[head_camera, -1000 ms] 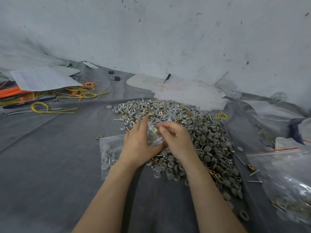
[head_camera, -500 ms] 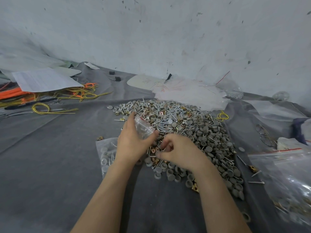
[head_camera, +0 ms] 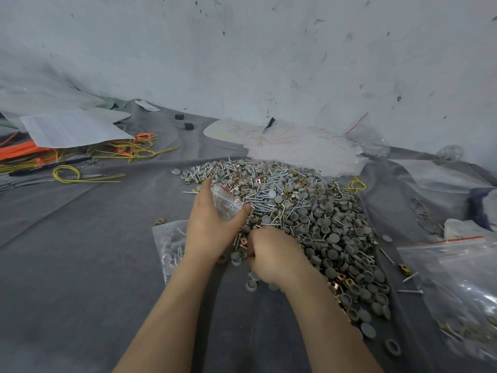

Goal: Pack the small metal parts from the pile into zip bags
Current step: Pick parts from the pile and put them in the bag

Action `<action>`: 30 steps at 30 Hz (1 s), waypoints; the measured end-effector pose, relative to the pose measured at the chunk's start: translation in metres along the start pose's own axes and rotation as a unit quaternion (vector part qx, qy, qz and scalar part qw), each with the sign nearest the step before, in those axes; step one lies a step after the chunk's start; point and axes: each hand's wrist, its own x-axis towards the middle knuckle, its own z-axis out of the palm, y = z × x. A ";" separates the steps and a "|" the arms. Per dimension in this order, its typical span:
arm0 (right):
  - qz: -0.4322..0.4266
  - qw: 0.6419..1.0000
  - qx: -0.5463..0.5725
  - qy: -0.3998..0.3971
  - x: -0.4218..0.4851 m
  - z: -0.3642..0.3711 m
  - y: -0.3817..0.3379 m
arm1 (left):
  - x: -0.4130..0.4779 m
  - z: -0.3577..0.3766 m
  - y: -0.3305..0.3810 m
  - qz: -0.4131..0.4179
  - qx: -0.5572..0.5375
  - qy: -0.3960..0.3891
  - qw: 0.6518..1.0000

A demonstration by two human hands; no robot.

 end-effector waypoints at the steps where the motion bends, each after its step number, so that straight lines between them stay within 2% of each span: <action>1: 0.003 1.000 -0.001 0.010 -0.001 -0.001 -0.002 | 0.000 0.000 0.000 0.000 -0.001 0.001 1.000; 8: 0.007 0.999 -0.045 0.001 -0.005 0.001 -0.011 | -0.001 -0.001 0.000 0.005 0.010 -0.005 1.000; 10: 0.003 1.000 0.006 0.016 -0.003 0.001 -0.007 | -0.001 0.000 0.000 0.009 0.019 -0.010 1.000; 13: 0.024 0.987 0.151 0.041 0.004 -0.001 0.008 | -0.001 0.001 0.000 0.014 0.035 -0.027 0.999; 16: 0.055 0.953 0.291 0.054 0.009 -0.006 0.023 | -0.002 0.002 0.000 0.019 0.042 -0.042 0.998; 20: 0.096 0.903 0.408 0.094 0.012 -0.006 0.037 | -0.003 0.002 0.001 0.024 0.055 -0.063 0.996; 26: 0.104 0.784 0.599 0.124 0.016 -0.004 0.045 | -0.005 0.002 0.000 0.039 0.054 -0.067 0.996; 28: 0.100 0.773 0.614 0.127 0.016 -0.005 0.045 | -0.005 0.003 0.000 0.042 0.084 -0.082 0.992; 30: 0.102 0.776 0.605 0.143 0.017 -0.004 0.047 | -0.007 0.005 -0.001 0.048 0.160 -0.118 0.979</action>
